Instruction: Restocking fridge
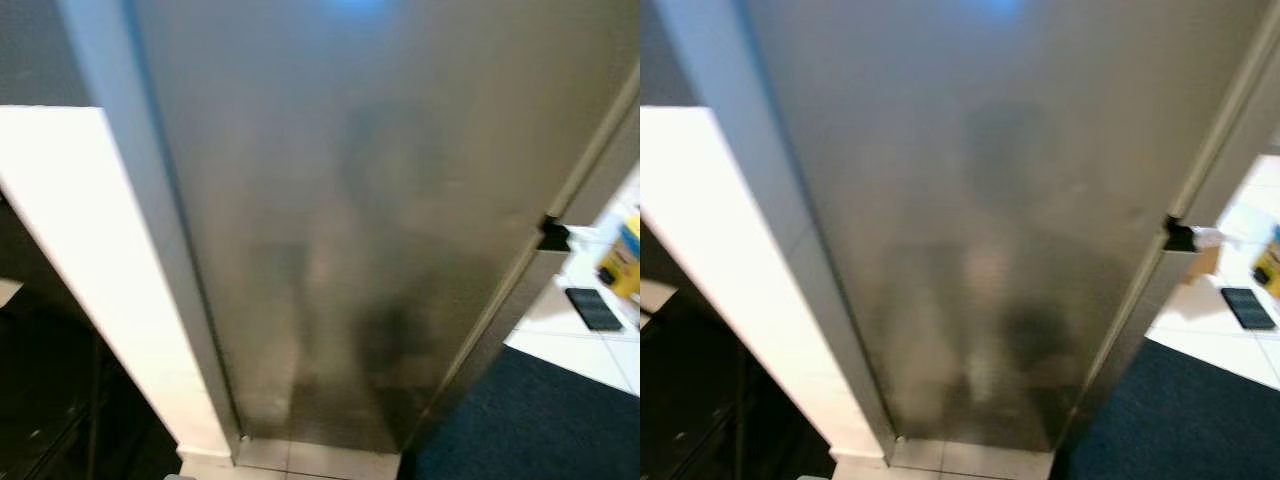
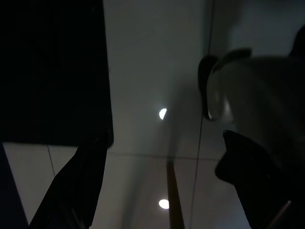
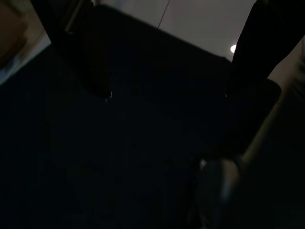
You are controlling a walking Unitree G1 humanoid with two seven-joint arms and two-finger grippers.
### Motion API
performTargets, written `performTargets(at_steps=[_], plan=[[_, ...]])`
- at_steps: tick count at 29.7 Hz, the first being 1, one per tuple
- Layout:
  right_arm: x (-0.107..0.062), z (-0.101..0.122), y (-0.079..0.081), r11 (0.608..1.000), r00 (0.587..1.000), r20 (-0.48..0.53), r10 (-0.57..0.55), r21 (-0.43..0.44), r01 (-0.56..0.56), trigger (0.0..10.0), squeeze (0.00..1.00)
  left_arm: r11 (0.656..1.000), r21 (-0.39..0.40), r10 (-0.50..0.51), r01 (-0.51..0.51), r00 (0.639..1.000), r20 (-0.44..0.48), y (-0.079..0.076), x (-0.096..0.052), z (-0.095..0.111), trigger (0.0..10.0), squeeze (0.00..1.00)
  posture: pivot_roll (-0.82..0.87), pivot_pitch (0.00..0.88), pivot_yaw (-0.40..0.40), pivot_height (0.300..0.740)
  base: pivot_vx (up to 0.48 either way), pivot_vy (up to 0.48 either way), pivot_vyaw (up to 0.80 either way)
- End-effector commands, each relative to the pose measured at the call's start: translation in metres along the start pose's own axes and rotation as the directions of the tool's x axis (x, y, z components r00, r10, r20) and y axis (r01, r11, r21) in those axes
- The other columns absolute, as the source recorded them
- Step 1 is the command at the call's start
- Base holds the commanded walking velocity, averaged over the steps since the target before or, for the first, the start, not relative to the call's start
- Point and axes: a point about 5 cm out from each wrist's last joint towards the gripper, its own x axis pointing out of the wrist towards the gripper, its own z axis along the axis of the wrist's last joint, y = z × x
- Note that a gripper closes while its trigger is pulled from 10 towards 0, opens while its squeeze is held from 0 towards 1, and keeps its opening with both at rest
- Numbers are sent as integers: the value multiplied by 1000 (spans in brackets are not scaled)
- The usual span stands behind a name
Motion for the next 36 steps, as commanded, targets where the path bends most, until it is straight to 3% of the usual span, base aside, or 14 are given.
performTargets(at_steps=[1,16,20,22,27,30,31,33,35,36], plan=[[0,-3,-2,1000,1000,-8,-9,16,9,10000,0,1000,11,-10,10,1000,0,-2,0,0,10000,0,49,0,4,740,0,0,-800],[0,1,-5,999,999,15,-39,22,38,10000,0,1000,12,-12,12,1000,2,-3,0,1,10000,0,47,0,3,740,0,0,-798],[-1,15,-16,997,995,69,-76,30,74,10000,0,1000,14,-13,13,1000,2,-3,0,1,10000,0,47,0,3,740,0,0,0],[-3,31,-29,992,985,129,-119,63,112,10000,0,1000,14,-13,13,1000,2,-3,0,1,10000,0,47,0,3,740,0,0,0],[-15,83,-68,965,923,307,-234,188,182,10000,0,1000,15,-12,12,1000,1,-3,0,1,10000,0,47,0,3,740,0,0,0],[-20,95,-78,958,899,353,-261,210,196,10000,0,1000,15,-13,13,1000,0,-3,0,0,10000,0,39,0,4,740,0,0,0],[-26,108,-87,952,871,406,-278,237,194,10000,0,1000,15,-14,14,1000,0,-3,0,0,10000,0,39,0,4,740,0,0,0],[-40,134,-102,947,802,529,-279,289,139,10000,0,1000,15,-16,16,1000,0,-4,0,0,10000,0,39,0,1,740,0,0,0],[-41,136,-103,947,795,539,-277,293,132,10000,0,1000,15,-16,16,1000,0,-4,0,0,10000,0,39,0,1,740,0,0,0],[-46,144,-105,952,768,595,-239,299,66,10000,0,1000,15,-17,17,1000,0,-4,0,0,10000,0,39,0,1,740,0,0,0]])
